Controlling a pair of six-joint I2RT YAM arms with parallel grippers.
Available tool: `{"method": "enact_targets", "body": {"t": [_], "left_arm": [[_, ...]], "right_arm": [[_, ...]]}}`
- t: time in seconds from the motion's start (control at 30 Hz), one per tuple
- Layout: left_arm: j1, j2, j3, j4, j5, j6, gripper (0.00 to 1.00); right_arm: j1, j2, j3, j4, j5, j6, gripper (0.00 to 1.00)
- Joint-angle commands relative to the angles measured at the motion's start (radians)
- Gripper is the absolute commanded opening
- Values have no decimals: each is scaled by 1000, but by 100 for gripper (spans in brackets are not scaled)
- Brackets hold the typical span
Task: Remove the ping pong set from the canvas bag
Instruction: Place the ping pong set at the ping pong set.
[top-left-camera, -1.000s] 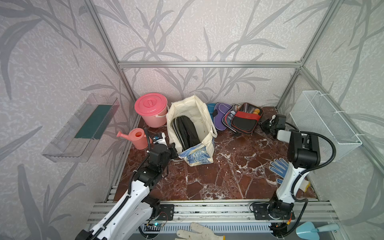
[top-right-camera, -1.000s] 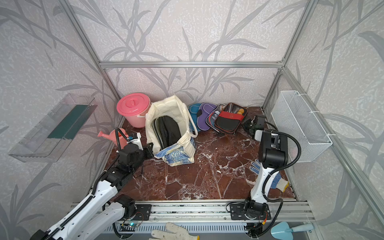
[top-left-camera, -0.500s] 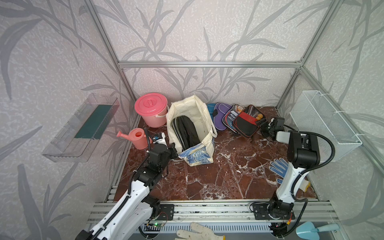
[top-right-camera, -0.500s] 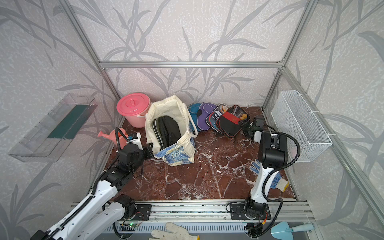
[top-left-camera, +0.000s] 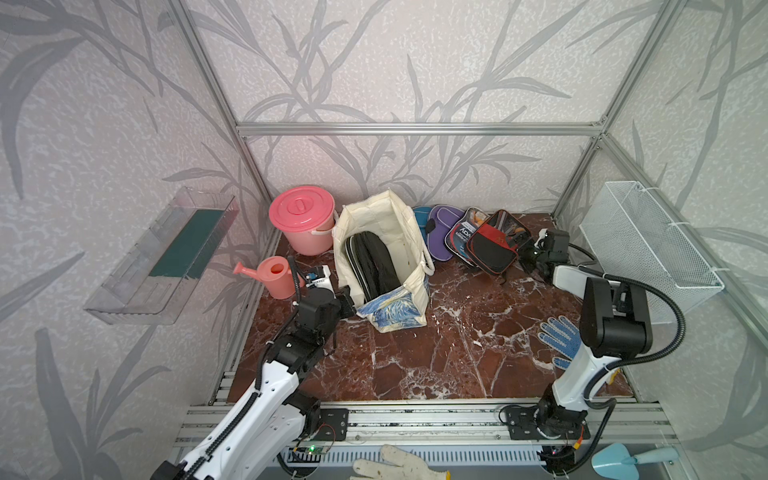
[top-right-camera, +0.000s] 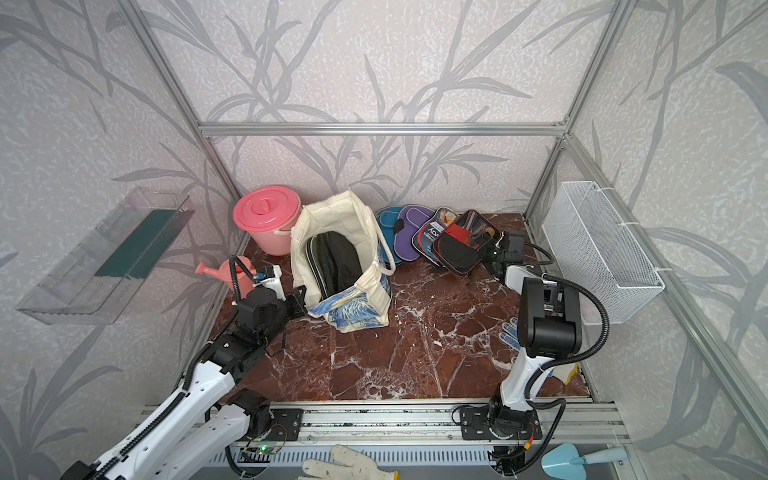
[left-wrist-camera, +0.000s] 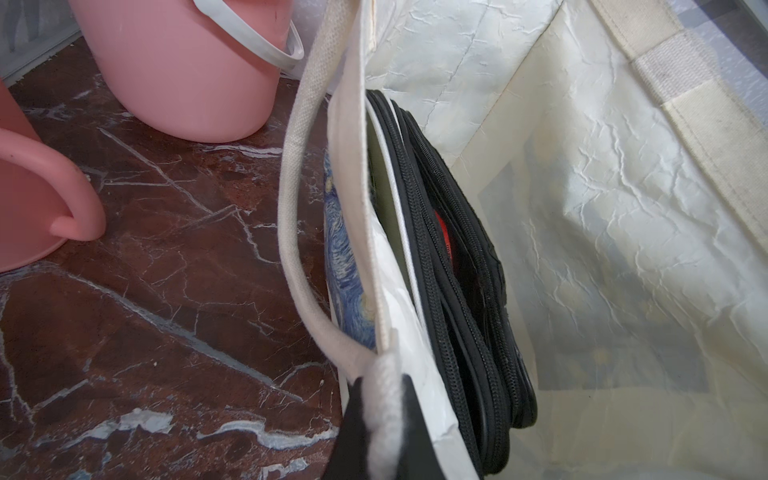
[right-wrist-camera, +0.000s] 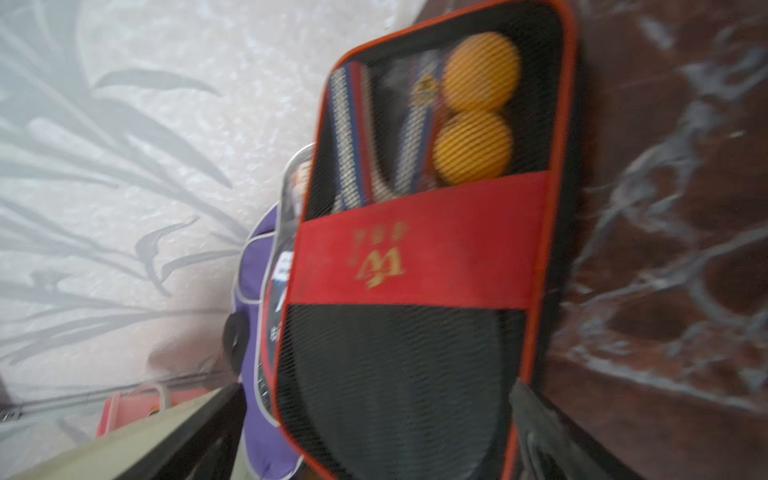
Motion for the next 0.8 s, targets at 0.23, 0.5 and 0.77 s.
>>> {"method": "enact_targets", "body": {"t": [0.23,0.5,0.77], "left_arm": [[1,-19,68,-63,10,-35,4],[2,0,54,-30,26,-46,14],[3,-10,32,0,7,-56,0]], "right_arm": [[395,-208,309,-453,113,-382,99],[686,-153,626,-842,222,-591,99],[807,-89,744,-1066,312,-627,98]]}}
